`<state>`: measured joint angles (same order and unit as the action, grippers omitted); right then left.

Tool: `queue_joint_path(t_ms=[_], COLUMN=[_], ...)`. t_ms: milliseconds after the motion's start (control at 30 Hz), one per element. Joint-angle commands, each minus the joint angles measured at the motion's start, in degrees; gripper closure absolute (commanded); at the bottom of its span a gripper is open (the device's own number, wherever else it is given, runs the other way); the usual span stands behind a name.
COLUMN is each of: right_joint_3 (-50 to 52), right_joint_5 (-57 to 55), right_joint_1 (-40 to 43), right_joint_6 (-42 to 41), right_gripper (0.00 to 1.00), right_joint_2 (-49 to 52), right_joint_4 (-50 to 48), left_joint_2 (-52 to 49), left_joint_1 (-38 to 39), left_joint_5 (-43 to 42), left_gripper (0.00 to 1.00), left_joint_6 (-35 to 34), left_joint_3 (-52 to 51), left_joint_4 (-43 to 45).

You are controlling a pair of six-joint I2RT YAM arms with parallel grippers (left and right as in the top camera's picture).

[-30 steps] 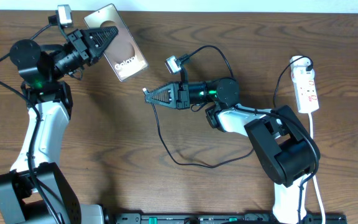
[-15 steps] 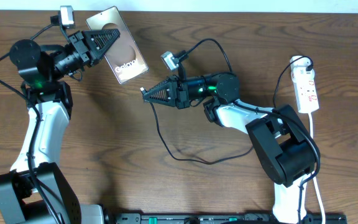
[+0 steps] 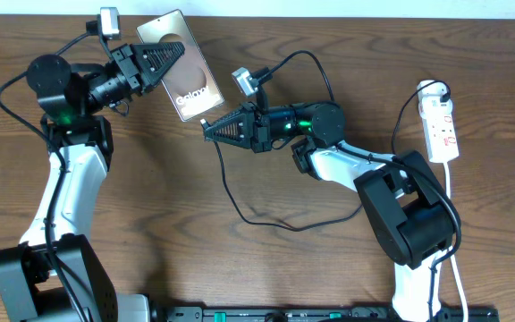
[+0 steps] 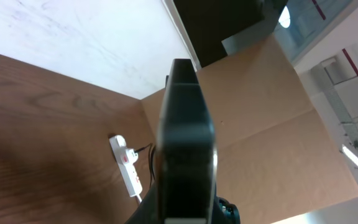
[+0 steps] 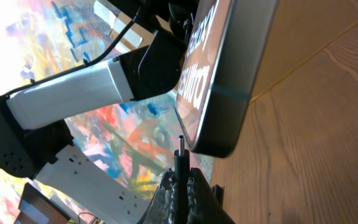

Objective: Plug charger to phone and switch on socket
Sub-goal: 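Push the USB-C plug into the phone's bottom port held by left gripper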

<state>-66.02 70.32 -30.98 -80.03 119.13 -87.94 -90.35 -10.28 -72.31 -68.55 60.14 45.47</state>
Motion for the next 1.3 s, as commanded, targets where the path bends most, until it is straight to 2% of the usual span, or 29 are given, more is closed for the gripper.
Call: queue_joint_path(t_ms=[0,1033,1267], right_joint_3=[-1.2,-1.2,-1.2], right_joint_5=[-1.4,-5.5,-5.7], right_joint_1=[0.7,1.0,0.9], right_joint_6=[1.3,-0.3,-0.2], right_gripper=[0.99,0.99,0.99], right_joint_2=[-0.3,-0.3,-0.3], right_joint_4=[-2.3,-2.2,0.7], left_joint_2=[0.4,0.4,0.4], left_joint_1=[0.0,0.0,0.0], left_joint_5=[0.8,0.9,1.0], left_gripper=[0.92,0.93,0.93], left_joint_6=[1.0,2.0,1.8], left_joint_3=[0.2,0.2,0.2], left_joint_4=[0.9,0.9,0.9])
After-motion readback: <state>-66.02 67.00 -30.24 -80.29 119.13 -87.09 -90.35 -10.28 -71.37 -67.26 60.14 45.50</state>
